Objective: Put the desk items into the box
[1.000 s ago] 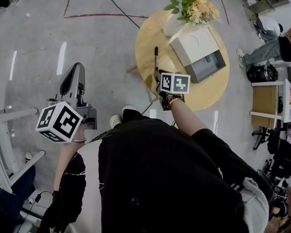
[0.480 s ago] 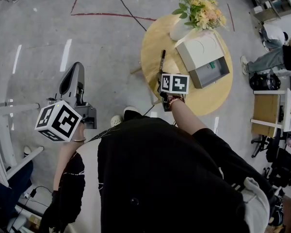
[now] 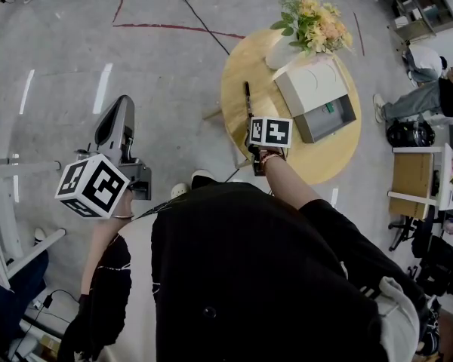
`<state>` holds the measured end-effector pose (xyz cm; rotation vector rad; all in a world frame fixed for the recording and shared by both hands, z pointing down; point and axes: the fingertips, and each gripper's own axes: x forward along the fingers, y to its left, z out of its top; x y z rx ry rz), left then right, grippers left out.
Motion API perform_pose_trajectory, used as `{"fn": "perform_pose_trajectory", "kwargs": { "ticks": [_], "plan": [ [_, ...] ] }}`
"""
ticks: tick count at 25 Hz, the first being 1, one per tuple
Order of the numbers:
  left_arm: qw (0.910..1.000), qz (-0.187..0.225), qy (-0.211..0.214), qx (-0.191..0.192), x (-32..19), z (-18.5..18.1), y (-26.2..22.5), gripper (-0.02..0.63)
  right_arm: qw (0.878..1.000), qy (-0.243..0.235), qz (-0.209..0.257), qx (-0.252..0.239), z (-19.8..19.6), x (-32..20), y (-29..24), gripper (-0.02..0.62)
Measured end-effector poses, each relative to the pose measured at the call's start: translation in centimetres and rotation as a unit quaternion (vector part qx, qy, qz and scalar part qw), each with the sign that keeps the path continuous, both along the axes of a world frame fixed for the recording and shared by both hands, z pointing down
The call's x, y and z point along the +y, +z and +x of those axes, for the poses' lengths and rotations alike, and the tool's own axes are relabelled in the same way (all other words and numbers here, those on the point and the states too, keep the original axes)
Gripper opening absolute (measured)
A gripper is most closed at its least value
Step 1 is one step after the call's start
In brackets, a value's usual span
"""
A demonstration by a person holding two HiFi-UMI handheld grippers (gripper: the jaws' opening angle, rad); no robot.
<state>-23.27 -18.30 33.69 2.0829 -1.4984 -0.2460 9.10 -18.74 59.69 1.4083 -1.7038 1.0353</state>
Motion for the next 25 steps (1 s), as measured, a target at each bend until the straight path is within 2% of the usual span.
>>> {"fn": "perform_pose_trajectory", "kwargs": {
  "ticks": [15,25],
  "plan": [
    [0.9999,0.009,-0.010,0.001,0.6,-1.2,-0.8,0.009,1.000,0.016,-0.002,0.002,0.1,0.0,0.0,0.063],
    [0.9999,0.012,-0.005,0.003,0.9,-1.4,-0.9,0.009,0.998,0.059,-0.004,-0.032,0.6,0.6,0.3,0.061]
  ]
}}
